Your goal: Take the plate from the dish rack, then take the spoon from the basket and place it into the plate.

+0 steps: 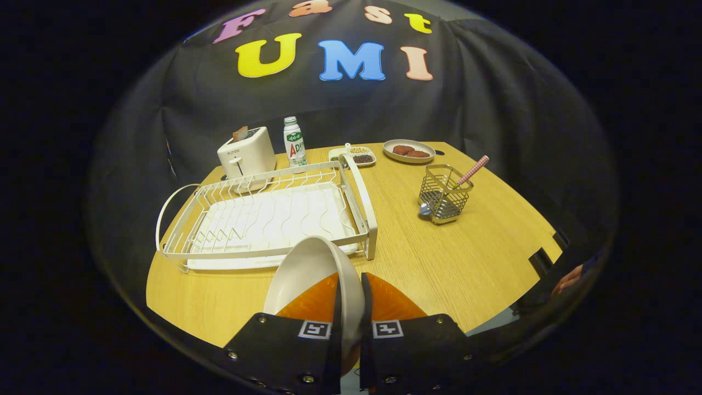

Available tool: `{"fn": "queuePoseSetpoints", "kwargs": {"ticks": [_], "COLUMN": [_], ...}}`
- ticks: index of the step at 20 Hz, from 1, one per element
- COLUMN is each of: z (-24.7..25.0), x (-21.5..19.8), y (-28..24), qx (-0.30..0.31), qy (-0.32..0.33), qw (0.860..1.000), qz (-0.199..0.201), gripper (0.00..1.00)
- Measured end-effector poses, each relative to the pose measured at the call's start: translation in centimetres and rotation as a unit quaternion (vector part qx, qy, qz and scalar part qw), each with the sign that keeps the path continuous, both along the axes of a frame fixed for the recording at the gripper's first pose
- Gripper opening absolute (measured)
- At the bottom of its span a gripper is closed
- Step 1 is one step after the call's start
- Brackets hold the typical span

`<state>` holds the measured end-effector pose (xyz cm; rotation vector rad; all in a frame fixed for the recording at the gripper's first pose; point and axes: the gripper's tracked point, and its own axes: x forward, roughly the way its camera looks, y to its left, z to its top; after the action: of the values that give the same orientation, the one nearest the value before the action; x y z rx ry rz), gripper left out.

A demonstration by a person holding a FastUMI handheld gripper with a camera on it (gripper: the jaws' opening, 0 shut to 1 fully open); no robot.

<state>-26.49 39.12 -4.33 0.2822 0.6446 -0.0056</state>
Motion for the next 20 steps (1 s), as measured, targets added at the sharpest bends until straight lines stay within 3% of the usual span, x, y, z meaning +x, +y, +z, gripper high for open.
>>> {"fn": "queuePoseSetpoints", "kwargs": {"ticks": [5, 14, 20], "z": [-2.2, -3.2, 1.3], "x": [-0.2, 0.9, 3.3], "y": [1.1, 0.1, -3.9], "qx": [0.059, -0.004, -0.029], "qy": [0.021, 0.022, -0.023], "qw": [0.998, 0.999, 0.999], "qz": [-0.003, 0.028, -0.016], "gripper": [0.16, 0.28, 0.28]}}
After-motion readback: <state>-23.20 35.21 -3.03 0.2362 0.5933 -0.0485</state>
